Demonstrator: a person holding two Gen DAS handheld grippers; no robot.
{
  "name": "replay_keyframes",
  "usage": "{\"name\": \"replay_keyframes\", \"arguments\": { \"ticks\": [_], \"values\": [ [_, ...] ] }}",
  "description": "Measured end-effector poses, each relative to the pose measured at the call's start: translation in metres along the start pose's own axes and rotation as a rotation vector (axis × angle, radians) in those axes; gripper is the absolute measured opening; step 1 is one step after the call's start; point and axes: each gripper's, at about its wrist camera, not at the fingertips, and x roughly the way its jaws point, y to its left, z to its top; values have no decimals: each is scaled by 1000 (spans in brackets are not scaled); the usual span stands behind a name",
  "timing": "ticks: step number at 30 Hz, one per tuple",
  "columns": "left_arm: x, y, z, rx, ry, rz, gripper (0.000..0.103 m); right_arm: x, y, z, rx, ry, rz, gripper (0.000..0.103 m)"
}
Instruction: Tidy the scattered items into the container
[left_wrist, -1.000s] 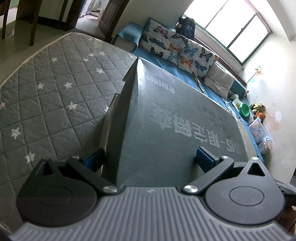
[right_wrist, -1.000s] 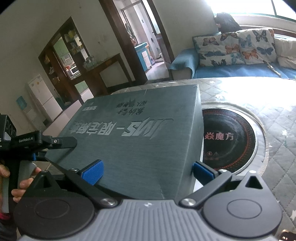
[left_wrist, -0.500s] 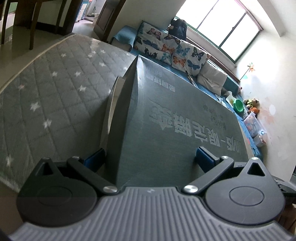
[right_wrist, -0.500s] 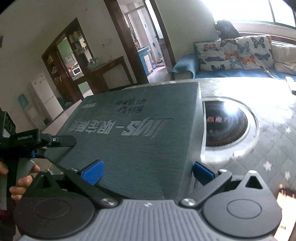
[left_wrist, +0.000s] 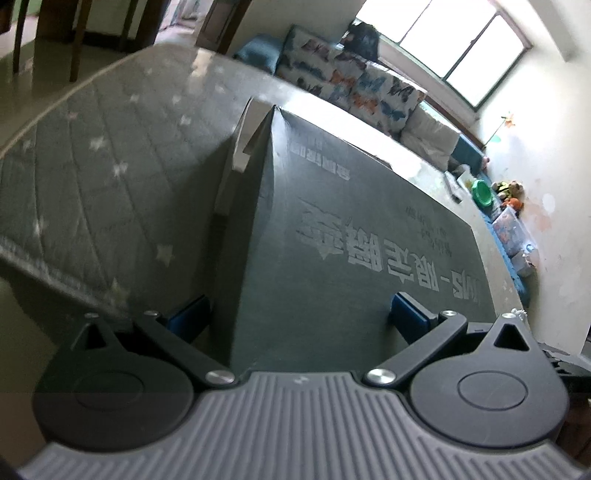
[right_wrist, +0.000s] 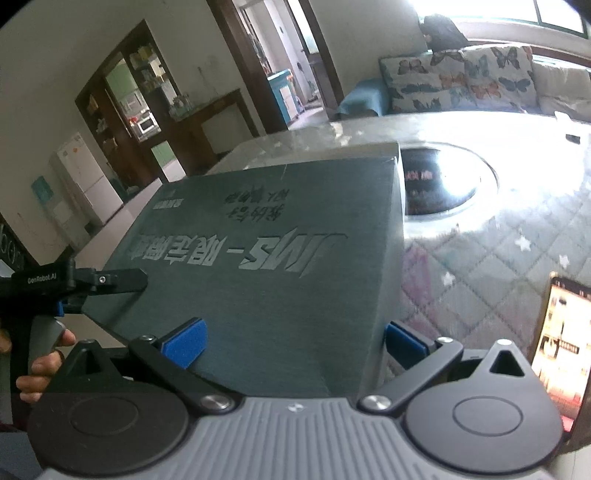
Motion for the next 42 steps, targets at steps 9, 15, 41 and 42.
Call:
{"name": "replay_keyframes", "arguments": {
  "ticks": [9,15,41,42],
  "values": [
    [7,6,-9,-34,48,8,103,2,0,-13,6,29,-15,103],
    [13,11,-13,-49,92,13,103,4,1,-18,8,63,-16,103],
    [37,23,-9,-120,211,59,103,26,-7,-12,46,168,-17,103],
    [38,23,-9,-124,214,60,103,27,-7,-11,44,170,-19,103]
  ]
}}
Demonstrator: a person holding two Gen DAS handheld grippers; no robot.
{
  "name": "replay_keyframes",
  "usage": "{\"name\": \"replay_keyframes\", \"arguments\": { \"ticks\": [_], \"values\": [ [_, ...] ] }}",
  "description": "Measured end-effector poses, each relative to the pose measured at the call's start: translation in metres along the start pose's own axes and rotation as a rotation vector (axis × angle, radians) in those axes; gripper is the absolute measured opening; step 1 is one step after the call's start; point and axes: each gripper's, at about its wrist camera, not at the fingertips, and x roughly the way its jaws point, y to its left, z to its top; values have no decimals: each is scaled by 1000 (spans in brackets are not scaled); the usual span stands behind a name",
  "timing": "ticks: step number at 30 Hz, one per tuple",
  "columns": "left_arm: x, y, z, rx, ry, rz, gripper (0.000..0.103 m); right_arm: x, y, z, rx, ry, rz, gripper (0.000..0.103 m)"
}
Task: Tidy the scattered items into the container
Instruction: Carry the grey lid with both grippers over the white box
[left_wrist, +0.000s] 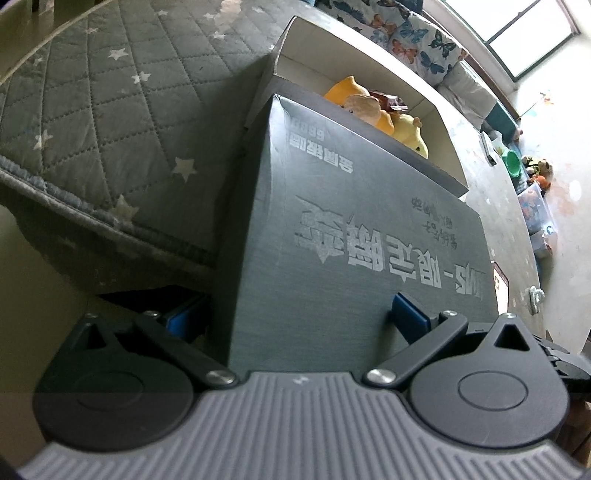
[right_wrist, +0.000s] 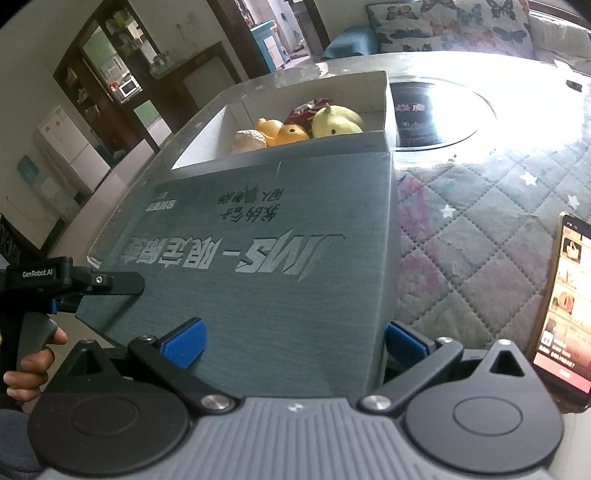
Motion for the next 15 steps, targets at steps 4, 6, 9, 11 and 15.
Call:
{"name": "replay_keyframes", "arguments": {
  "ticks": [4,6,9,11,15],
  "values": [
    [3,0,1,-15,14,2,103,2,0,3,-7,8,-4,103],
    [4,1,2,-19,19,2,103,2,-1,4,-11,11,-4,103],
    [6,1,4,-28,34,1,103,3,-1,6,-14,13,-6,103],
    [7,1,5,-29,36,1,103,3,-2,7,-16,14,-7,103],
    [11,1,8,-37,51,-1,103,4,-2,9,-22,13,-9,103]
  ]
}}
